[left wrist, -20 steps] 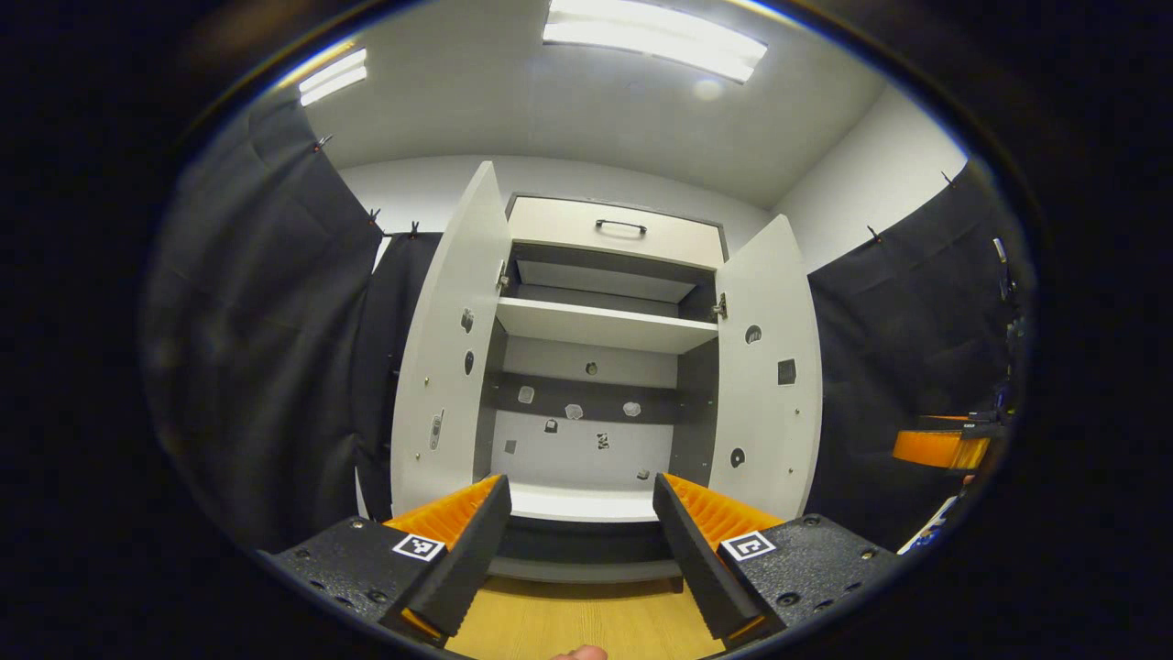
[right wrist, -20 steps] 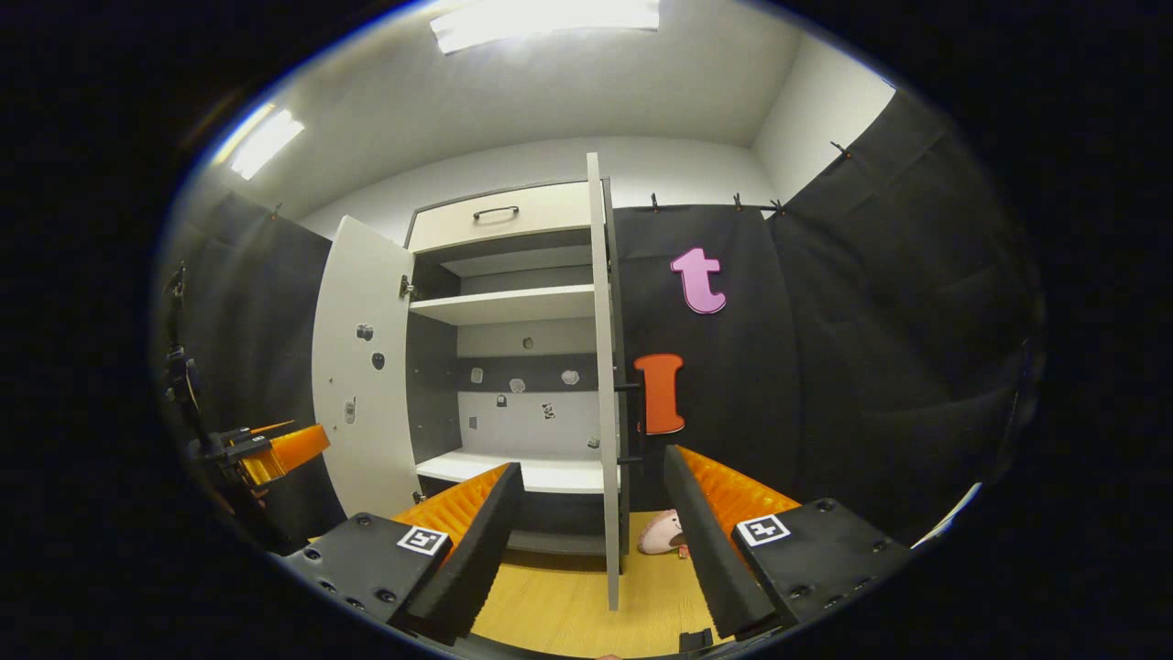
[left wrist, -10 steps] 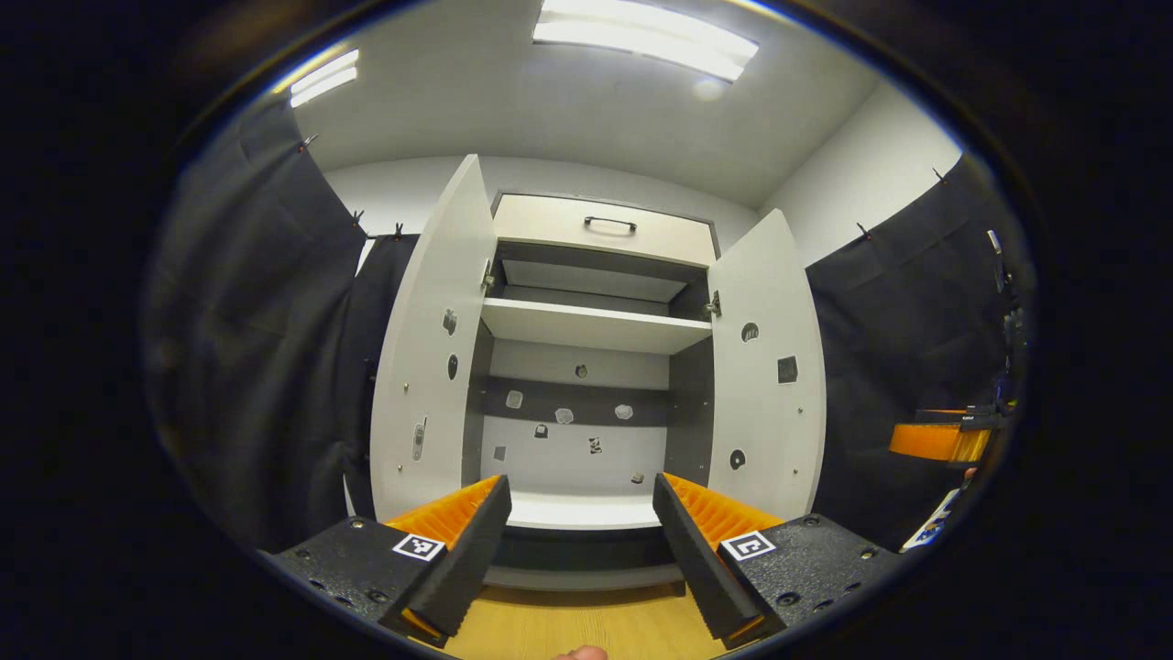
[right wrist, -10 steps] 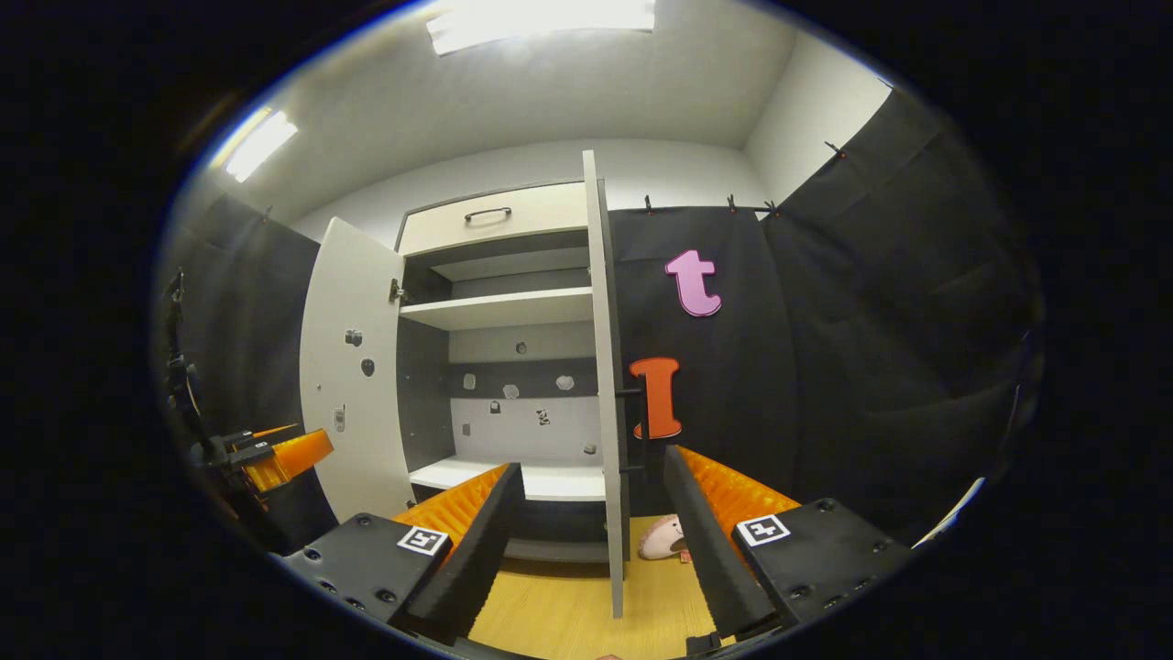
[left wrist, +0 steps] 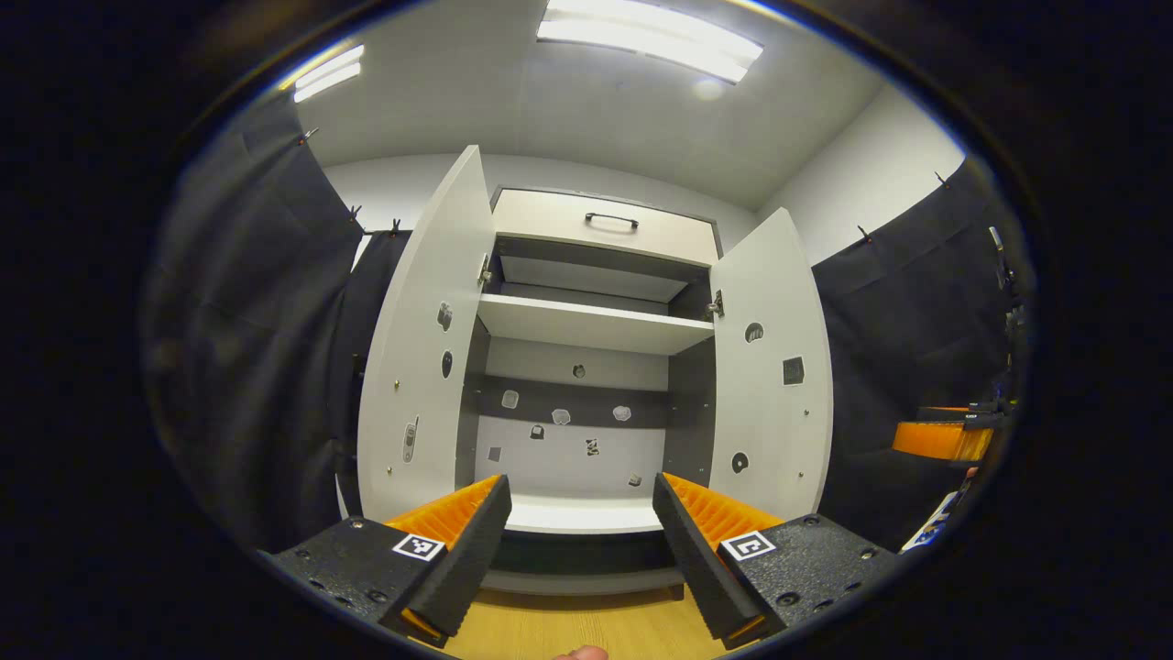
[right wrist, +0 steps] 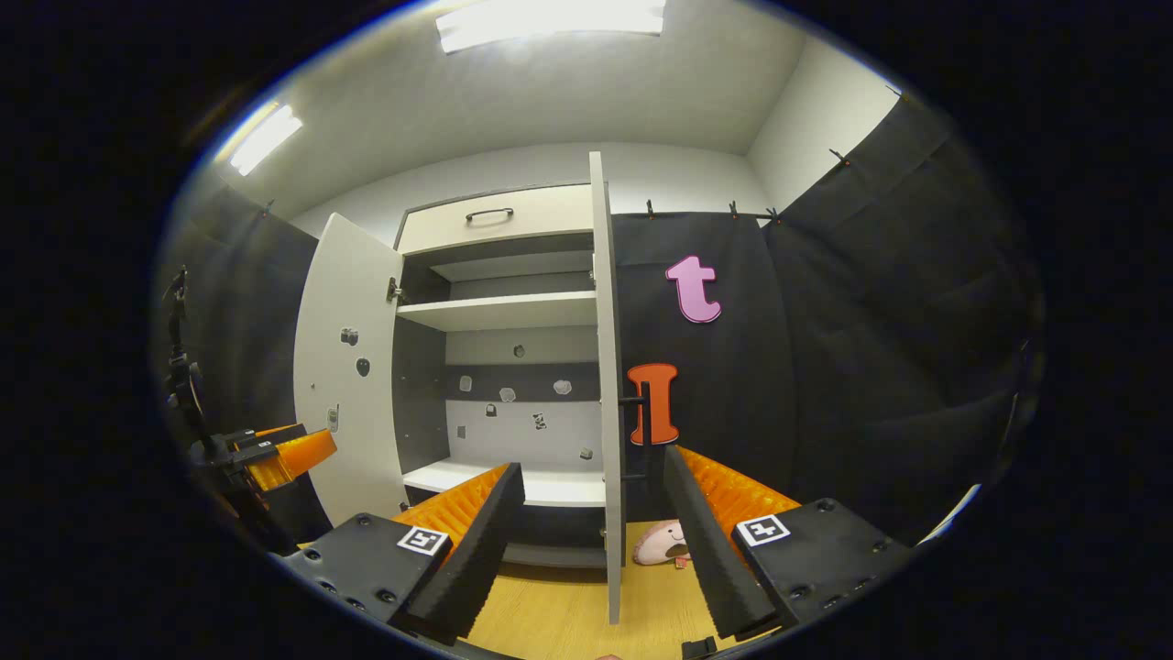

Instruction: Open the right door of the double-door shoe cabinet with the right hand, and open the left door with the left hand.

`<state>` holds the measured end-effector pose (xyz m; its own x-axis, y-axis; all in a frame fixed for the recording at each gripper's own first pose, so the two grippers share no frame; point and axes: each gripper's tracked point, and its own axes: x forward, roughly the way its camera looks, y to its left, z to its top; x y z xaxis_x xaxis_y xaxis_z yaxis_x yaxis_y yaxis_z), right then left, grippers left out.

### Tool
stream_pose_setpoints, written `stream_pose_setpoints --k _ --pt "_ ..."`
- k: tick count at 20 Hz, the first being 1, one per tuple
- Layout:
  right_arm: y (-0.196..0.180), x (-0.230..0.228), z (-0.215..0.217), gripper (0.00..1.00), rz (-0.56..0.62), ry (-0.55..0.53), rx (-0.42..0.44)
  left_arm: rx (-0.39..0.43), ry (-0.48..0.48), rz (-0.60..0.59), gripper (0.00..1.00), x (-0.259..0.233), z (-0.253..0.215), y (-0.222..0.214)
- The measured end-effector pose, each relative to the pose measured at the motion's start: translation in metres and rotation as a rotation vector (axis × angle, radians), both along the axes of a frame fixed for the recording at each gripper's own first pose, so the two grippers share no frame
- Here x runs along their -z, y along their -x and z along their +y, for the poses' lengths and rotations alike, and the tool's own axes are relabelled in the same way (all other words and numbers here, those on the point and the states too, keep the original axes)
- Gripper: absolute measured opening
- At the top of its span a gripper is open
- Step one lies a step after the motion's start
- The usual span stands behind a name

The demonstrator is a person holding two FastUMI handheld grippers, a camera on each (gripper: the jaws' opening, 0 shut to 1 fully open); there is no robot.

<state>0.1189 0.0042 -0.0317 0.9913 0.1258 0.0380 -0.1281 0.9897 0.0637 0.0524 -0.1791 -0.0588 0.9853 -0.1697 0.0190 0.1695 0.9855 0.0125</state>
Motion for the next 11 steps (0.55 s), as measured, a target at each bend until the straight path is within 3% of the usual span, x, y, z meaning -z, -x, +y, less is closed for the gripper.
stream_pose_setpoints --k 11 --pt "0.0032 0.0003 0.0063 0.98 0.005 0.004 -0.019 -0.009 -0.006 0.0 0.94 0.0007 0.0036 0.0074"
